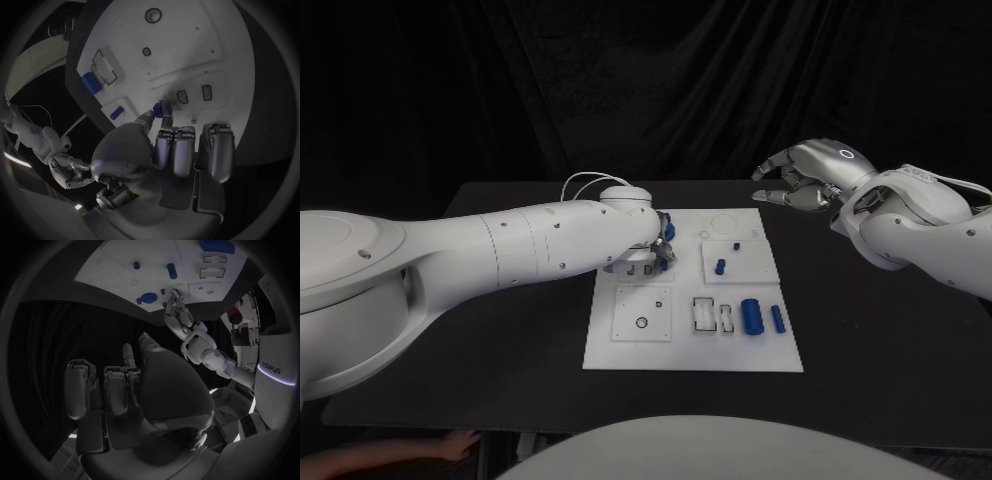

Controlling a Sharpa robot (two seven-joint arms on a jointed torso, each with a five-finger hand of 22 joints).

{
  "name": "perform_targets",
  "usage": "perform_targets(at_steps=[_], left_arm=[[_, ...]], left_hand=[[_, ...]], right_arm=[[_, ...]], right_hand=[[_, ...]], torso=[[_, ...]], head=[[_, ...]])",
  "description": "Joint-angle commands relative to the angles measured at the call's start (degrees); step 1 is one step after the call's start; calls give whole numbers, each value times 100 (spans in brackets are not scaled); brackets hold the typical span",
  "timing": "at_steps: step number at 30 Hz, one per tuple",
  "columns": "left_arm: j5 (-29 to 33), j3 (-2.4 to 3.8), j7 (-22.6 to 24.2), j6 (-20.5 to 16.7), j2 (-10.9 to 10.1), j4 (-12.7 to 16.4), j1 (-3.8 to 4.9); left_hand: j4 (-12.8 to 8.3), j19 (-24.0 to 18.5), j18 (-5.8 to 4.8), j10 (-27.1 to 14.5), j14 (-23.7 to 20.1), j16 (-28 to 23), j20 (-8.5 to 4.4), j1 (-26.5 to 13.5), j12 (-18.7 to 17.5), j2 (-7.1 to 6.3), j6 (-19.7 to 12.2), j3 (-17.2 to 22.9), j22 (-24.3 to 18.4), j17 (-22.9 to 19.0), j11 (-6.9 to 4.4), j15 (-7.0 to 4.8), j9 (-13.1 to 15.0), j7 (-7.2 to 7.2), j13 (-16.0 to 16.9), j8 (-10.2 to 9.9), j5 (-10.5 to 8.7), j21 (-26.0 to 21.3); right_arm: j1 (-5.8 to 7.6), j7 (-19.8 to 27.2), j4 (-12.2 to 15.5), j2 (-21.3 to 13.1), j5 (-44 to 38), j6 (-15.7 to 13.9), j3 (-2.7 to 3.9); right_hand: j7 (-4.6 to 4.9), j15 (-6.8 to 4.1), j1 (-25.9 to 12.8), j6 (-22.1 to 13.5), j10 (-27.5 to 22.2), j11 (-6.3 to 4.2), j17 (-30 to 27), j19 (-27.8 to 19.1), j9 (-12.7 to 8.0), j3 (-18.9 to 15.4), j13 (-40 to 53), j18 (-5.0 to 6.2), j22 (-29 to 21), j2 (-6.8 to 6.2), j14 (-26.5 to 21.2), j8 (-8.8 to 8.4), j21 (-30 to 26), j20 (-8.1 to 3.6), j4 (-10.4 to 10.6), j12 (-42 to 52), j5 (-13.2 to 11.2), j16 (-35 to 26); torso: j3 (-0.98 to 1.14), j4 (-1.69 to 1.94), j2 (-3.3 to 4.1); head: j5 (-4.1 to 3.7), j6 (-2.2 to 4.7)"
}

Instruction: Assemble the parts on the task board

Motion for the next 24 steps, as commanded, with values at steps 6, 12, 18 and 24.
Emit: perform_targets(at_steps=[6, 12, 18, 24], left_arm=[[-1, 3, 80, 28, -15, 13, -22], [-1, 3, 75, -15, -70, 62, -22], [-1, 3, 46, -69, -170, 133, -22], [-1, 3, 20, -132, -283, 239, -22]], left_hand=[[-240, 0, -51, 595, 594, 15, -39, -200, 20, -174, 109, 614, 561, 1507, -40, -52, 114, -2, 1506, -124, 283, -36], [-404, 5, -50, 595, 594, 15, -41, -456, 20, -315, 154, 1168, 574, 1507, -41, -54, 239, -2, 1506, -195, 365, -51], [-472, -2, -47, 595, 594, 15, -41, -543, 20, -365, 164, 1381, 568, 1507, -42, -55, 290, -1, 1506, -223, 380, -65], [-515, 3, -48, 595, 594, 15, -40, -597, 20, -392, 174, 1521, 577, 1507, -41, -54, 322, 1, 1506, -242, 383, -66]], right_arm=[[-13, -126, 4, -11, -9, 15, 4], [-13, -131, 6, -23, -9, 21, 4], [-13, -136, 13, -39, -9, 34, 4], [-14, -141, 18, -57, -9, 46, 4]], right_hand=[[20, 5, 23, 54, 312, 14, 1299, 91, -15, -11, 1276, 39, 1220, 64, 484, -28, -30, -7, -13, -34, 67, -22], [22, 6, 29, 57, 307, 15, 1297, 88, -19, -8, 1272, 40, 1218, 68, 483, -30, -35, -5, -13, -39, 89, -25], [22, 7, 31, 59, 303, 16, 1295, 88, -22, -7, 1268, 40, 1218, 70, 482, -31, -36, -4, -13, -42, 102, -27], [22, 7, 31, 59, 303, 16, 1295, 88, -22, -7, 1268, 40, 1218, 70, 482, -31, -36, -4, -13, -42, 102, -27]], torso=[[2, 5, 2], [4, 1, -4], [-4, -5, -2], [-2, 4, 1]], head=[[-21, -1], [-17, -1], [-17, -1], [-15, -1]])
